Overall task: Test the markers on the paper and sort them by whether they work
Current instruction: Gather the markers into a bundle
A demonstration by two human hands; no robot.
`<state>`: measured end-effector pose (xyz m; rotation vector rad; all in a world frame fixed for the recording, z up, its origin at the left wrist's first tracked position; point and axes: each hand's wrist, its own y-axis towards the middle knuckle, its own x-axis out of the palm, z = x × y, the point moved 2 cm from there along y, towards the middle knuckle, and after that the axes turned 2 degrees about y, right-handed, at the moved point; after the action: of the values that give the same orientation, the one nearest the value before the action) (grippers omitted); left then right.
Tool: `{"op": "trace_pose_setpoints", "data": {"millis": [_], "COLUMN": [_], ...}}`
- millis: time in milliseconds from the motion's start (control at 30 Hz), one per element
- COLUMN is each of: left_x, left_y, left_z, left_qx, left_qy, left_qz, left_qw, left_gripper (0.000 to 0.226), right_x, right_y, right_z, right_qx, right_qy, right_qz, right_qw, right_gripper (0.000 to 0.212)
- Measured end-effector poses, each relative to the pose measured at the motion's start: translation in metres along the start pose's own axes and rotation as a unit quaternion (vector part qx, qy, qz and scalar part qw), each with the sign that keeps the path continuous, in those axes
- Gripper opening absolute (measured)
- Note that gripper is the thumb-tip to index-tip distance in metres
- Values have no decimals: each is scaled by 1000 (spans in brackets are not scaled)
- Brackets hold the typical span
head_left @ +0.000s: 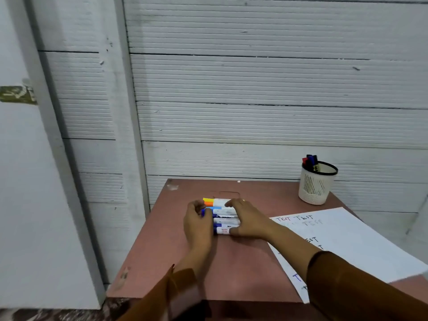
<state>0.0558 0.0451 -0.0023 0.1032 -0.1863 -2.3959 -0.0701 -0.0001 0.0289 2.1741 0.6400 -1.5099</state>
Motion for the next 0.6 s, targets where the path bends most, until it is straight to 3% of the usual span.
{"op": "trace_pose_setpoints", "data": {"millis": [133,333,600], "left_x": [-10,-5,-2], "left_y": [10,11,11], "left_z": [-17,-25,-29], "left_qx": [-14,16,22], "left_qy": [6,38,55], "left_qz": [6,-28,-53], "left_qw": [1000,999,997], "left_gripper": [14,14,18], "right_x": [14,22,30], "right_y": [9,18,28], "right_z": [3,8,1], "right_qx": [25,14,4], "right_qy": [-67,-120,-141], "right_qz": [-49,-26,-65], "right_qw": [996,992,988], "right_gripper": [73,71,66]}}
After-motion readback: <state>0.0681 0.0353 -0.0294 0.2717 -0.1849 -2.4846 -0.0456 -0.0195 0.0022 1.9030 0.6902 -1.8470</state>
